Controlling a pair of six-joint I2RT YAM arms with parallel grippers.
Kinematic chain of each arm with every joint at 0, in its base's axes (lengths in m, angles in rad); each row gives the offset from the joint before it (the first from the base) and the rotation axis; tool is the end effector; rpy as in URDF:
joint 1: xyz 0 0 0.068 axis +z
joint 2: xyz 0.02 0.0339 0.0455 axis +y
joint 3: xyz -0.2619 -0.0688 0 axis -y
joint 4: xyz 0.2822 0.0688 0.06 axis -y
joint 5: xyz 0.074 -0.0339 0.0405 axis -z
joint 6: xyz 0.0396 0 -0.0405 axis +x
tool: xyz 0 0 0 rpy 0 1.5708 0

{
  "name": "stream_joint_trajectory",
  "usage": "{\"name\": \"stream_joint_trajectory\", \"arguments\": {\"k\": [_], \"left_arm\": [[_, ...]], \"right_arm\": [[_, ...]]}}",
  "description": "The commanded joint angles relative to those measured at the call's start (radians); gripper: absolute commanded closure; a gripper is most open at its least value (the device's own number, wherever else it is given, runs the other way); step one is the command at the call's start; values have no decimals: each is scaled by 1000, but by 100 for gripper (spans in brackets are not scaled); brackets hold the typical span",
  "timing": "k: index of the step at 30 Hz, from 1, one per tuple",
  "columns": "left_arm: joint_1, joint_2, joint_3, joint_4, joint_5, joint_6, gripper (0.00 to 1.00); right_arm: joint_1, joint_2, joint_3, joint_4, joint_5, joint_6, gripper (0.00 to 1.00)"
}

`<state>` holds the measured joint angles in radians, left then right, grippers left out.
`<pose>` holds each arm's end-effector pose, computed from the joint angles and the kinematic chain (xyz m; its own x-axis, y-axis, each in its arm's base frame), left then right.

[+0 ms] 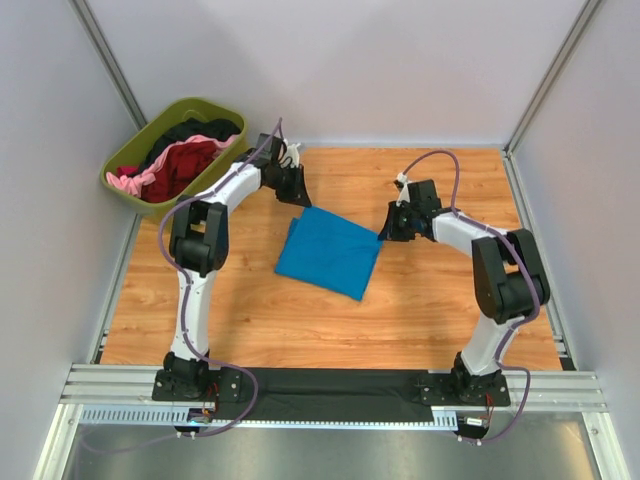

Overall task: Fold and stack the t-shirts
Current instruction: Fold the tshirt

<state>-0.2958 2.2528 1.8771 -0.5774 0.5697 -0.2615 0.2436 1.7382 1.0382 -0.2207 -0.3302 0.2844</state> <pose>0.5025 -0.1755 0.1816 -0.8940 0.0449 -0.4458 0.3242 0.7516 -0.5745 0.3711 0.1055 0.1471 -0.8590 0.0600 -0.5085 -0.1850 0.8896 0.4176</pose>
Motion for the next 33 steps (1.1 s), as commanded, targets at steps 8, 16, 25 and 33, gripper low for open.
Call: {"name": "stream_joint_trajectory", "arguments": {"k": [8, 16, 25, 33], "left_arm": [[14, 15, 120, -96, -198, 51, 58], [21, -196, -147, -44, -194, 56, 57], [17, -47, -61, -41, 13, 80, 55], [6, 60, 30, -29, 39, 74, 57]], "right_arm": [[-29, 44, 80, 9, 123, 82, 42], [-24, -10, 71, 1, 10, 111, 39], [-24, 124, 106, 24, -38, 73, 47], [-24, 214, 161, 55, -59, 50, 64]]}}
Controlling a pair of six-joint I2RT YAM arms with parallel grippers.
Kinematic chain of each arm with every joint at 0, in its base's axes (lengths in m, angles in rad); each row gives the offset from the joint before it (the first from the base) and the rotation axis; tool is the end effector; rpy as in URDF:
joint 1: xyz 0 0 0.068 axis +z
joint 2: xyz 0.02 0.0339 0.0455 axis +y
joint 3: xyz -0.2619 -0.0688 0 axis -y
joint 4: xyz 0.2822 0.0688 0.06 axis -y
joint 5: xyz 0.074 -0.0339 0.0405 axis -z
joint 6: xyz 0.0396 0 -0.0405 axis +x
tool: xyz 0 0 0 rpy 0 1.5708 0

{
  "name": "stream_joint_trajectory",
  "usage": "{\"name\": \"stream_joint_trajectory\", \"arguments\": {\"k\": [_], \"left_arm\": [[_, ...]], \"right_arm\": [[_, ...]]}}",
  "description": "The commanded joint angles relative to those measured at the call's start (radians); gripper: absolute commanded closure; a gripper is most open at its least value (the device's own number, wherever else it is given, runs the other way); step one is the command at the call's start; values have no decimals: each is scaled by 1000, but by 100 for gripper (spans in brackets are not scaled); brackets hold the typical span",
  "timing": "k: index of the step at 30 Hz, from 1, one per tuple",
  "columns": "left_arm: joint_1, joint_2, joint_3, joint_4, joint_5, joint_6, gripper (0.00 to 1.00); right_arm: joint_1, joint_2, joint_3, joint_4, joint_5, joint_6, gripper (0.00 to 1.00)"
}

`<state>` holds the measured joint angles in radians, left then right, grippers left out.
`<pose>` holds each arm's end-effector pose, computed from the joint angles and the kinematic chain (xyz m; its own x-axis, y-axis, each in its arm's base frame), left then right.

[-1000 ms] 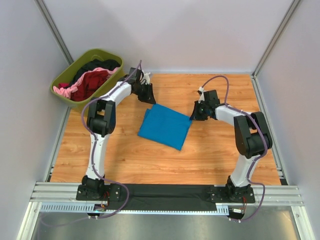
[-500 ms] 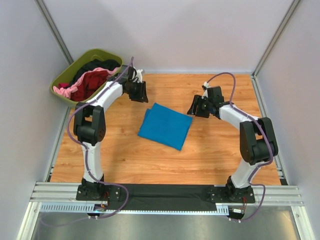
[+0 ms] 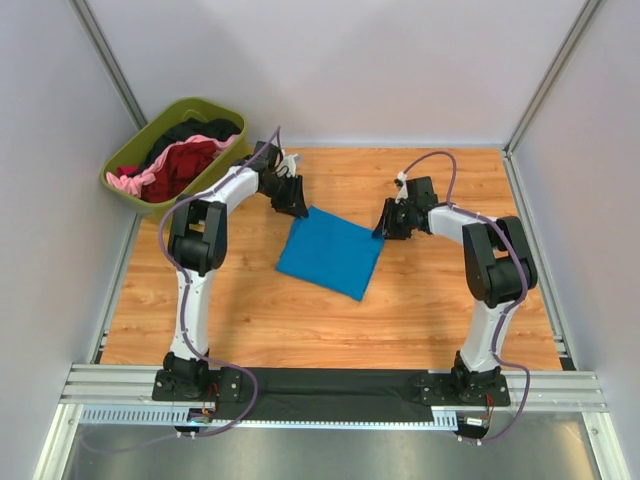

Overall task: Fold and stack the t-shirts
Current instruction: Fold the tshirt

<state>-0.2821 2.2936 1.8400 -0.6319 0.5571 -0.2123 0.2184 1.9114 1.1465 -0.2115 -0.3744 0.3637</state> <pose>0.4969 -0.1658 0.1450 -0.9302 0.0834 -0.3575 0.2835 0.7817 -0.5555 0.4017 0.1040 0.1164 -0.8988 0.1397 -0.4156 -0.0876 0.8716 0.4824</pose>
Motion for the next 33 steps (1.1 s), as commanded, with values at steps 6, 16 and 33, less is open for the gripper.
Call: {"name": "stream_joint_trajectory", "arguments": {"k": [6, 16, 33], "left_arm": [[-8, 67, 84, 28, -53, -16, 92], [8, -152, -9, -43, -296, -234, 57], [-104, -413, -452, -31, -289, -317, 53]], "right_arm": [[-2, 124, 156, 43, -17, -77, 87], [9, 14, 337, -306, 46, 4, 46], [104, -150, -123, -163, -210, 67, 70]]}}
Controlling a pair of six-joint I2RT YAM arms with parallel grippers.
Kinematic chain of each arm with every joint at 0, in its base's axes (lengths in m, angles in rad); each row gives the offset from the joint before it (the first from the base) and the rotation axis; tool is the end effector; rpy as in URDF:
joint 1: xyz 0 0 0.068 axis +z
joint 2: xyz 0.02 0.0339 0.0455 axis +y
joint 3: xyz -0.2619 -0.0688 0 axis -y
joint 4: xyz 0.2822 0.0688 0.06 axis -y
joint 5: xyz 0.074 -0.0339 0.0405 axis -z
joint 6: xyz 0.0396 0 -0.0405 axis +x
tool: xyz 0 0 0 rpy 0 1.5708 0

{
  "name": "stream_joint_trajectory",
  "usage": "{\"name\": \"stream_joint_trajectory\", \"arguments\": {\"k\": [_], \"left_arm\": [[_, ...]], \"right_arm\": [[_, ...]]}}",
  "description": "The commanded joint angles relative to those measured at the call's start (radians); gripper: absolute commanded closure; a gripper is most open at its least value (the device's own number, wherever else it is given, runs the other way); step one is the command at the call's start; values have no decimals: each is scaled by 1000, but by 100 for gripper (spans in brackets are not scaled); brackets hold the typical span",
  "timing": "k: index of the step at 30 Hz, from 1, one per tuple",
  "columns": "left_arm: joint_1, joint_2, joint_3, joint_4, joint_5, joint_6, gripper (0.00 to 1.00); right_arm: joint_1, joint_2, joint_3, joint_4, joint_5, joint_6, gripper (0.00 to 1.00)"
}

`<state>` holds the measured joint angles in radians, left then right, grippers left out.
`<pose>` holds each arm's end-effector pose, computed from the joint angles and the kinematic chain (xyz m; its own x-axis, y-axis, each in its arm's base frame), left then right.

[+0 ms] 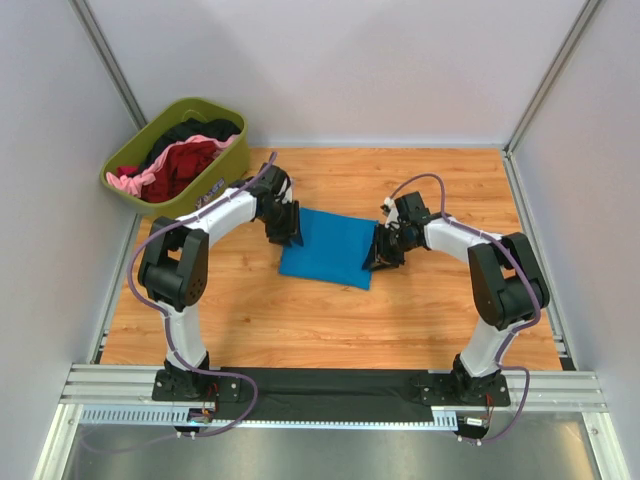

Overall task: Fold and stack the t-shirts
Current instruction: Fold the tshirt

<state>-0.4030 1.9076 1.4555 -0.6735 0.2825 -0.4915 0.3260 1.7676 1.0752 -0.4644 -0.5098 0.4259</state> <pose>0.3957 -0.1807 0.1903 -0.9618 -0.0827 -0.2609 0.0376 0.9044 -0.4250 0.3447 0.1369 0.1370 -0.9821 0.0486 -0.1818 -0.0656 0.8169 0.5731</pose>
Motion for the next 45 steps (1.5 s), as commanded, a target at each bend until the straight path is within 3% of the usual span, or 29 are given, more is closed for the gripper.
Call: {"name": "stream_joint_trajectory", "arguments": {"k": [1, 8, 15, 20, 24, 28, 32, 39, 45], "left_arm": [[16, -27, -92, 12, -29, -57, 53], [13, -41, -202, -23, -71, -148, 54], [4, -151, -75, -132, -91, -157, 52], [4, -111, -73, -28, 93, -182, 54], [0, -62, -147, 98, 146, -208, 54], [1, 4, -199, 42, 14, -193, 55], [3, -11, -242, 6, -75, -191, 55], [3, -160, -190, -9, -2, -211, 54], [4, -223, -168, -100, -60, -157, 54]], "right_arm": [[-4, 9, -84, 93, -61, 2, 70], [-5, -48, -75, 21, 62, -36, 74], [39, -128, 55, -120, 10, -38, 74], [67, -67, 65, 27, -131, 48, 75], [74, 47, 69, 141, -235, 93, 77], [61, 142, 16, 103, -191, 22, 80], [9, 103, -47, 37, -69, -30, 82], [7, -120, -1, -72, 31, -21, 68], [5, -73, 92, -135, 226, -9, 47]]}}
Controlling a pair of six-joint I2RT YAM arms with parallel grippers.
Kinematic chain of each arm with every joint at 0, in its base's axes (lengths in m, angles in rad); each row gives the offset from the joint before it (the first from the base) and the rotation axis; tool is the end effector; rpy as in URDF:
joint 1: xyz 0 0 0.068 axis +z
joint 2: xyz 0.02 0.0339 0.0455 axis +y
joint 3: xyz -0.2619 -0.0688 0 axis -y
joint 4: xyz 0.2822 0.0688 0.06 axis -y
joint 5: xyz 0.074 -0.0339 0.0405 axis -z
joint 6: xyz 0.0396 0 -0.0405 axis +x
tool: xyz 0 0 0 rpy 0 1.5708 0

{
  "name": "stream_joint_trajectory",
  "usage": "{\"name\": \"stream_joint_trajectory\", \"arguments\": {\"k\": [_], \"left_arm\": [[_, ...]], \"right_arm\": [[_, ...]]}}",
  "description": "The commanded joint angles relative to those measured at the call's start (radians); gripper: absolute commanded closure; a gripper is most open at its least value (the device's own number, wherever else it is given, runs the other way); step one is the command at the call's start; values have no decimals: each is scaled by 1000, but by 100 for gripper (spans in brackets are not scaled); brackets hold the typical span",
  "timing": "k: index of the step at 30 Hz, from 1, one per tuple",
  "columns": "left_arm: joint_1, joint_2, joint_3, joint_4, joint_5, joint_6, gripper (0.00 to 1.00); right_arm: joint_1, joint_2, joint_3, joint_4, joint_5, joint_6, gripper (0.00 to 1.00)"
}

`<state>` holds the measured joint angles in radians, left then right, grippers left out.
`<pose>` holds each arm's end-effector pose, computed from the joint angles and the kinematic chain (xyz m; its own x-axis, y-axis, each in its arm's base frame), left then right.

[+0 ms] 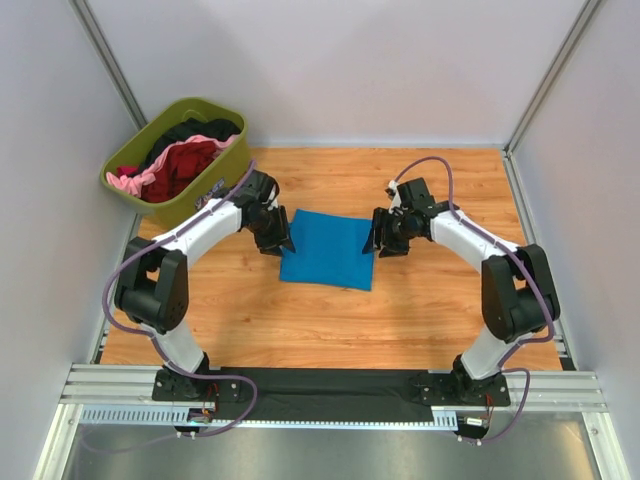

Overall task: Fold and stack the t-shirts
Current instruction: Fold the tshirt, then neatly place the folded tshirt to the corner

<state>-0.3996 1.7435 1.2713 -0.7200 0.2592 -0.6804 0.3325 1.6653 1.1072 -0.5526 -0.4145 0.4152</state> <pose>0.3508 -0.1592 0.1923 -0.9569 -0.2560 -0.1375 -0.1783 0.8909 -0.4177 0.3396 0.1342 0.1769 -0.9637 0.0578 -0.2607 -0.0864 0.8562 0.5093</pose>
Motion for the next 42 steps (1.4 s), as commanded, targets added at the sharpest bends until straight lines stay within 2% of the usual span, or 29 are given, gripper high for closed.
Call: {"name": "stream_joint_trajectory", "arguments": {"k": [1, 9, 15, 18, 19, 22, 24, 26, 29, 33, 36, 37, 42], "left_arm": [[1, -70, 1, -44, -40, 33, 54], [51, -114, -101, -13, -3, 39, 54], [73, -136, -158, -1, -12, 31, 54], [74, -150, -168, -7, -11, 31, 54], [74, -166, -174, -12, -17, 31, 54], [74, -194, -175, -38, -35, 31, 54], [73, -209, -173, -58, -32, 24, 54], [73, -234, -181, -59, -23, 15, 54], [71, -283, -208, -55, -14, -4, 54], [67, -351, -243, -73, -14, -25, 54], [56, -412, -279, -79, -14, -47, 53], [48, -442, -289, -79, -14, -65, 53], [30, -515, -352, -85, -12, -114, 53]], "right_arm": [[-1, 40, 69, -43, 153, 0, 45], [-1, 210, 183, 16, 163, 2, 42], [-1, 312, 218, 49, 118, -10, 50], [-4, 326, 220, 51, 129, -30, 64], [-7, 329, 223, 42, 143, -35, 74], [-29, 327, 249, 5, 202, -59, 96], [-55, 320, 288, -44, 253, -75, 100], [-78, 320, 321, -72, 310, -108, 100], [-124, 335, 407, -124, 396, -156, 100], [-219, 434, 563, -225, 509, -211, 100], [-283, 551, 759, -301, 594, -263, 100], [-297, 583, 869, -316, 600, -272, 100], [-397, 804, 1167, -346, 599, -328, 99]]}}
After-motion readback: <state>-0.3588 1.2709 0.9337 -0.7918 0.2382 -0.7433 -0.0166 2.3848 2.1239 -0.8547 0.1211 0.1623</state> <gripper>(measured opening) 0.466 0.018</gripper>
